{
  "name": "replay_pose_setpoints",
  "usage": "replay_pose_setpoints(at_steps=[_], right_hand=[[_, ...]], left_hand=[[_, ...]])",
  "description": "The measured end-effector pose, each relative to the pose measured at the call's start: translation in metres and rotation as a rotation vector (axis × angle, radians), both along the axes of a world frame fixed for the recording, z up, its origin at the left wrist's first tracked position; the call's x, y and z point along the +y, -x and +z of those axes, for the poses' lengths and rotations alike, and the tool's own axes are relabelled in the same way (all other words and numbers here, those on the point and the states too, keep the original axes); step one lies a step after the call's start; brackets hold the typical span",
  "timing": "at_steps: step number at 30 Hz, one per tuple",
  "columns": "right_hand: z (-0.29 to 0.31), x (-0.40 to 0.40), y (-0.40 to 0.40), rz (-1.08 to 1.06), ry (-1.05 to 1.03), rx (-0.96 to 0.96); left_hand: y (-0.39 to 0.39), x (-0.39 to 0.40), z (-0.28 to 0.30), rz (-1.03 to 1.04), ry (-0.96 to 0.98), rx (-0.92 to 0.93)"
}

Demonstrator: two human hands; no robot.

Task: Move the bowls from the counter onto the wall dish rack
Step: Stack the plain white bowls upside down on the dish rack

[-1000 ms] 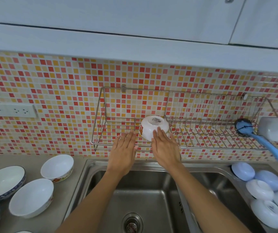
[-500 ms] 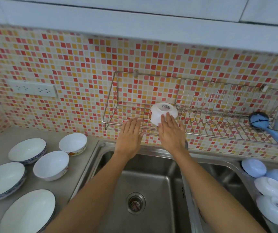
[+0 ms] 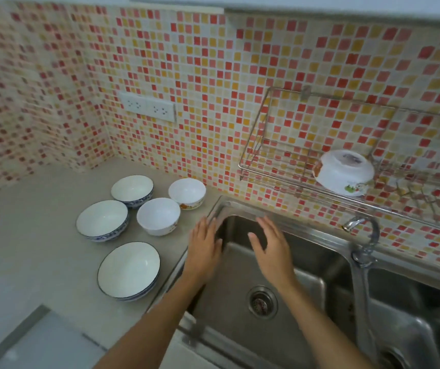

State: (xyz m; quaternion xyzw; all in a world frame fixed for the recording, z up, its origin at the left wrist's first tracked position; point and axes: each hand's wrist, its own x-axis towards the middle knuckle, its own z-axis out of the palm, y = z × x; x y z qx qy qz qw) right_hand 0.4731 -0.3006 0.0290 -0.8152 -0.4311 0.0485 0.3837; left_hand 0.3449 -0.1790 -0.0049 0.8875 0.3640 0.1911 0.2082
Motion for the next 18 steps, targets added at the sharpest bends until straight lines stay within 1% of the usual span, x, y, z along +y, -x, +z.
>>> replay_pose_setpoints(at_steps=[2,5,7,10,12,15,18], right_hand=[[-0.018,0.020,0.016,0.082,0.078,0.149],[-0.034,0.060,0.033,0.148,0.154,0.274],[-0.038,0.091,0.045,0.148,0.194,0.405],[-0.044,0.137,0.060,0.075,0.231,0.600],[-0.054,0.165,0.069,0.015,0.241,0.658],[-0.065,0.201,0.083,-0.046,0.254,0.687],[-0.069,0.234,0.092,-0.095,0.245,0.722]], left_hand=[[0.026,0.021,-0.005,0.093,0.031,0.002],[0.057,0.061,-0.009,0.207,0.073,-0.026],[0.071,0.092,-0.011,0.258,0.087,-0.015],[0.084,0.135,-0.014,0.340,0.171,0.026],[0.086,0.158,-0.015,0.367,0.235,0.031],[0.086,0.185,-0.018,0.388,0.322,0.044],[0.084,0.207,-0.027,0.373,0.328,0.093]])
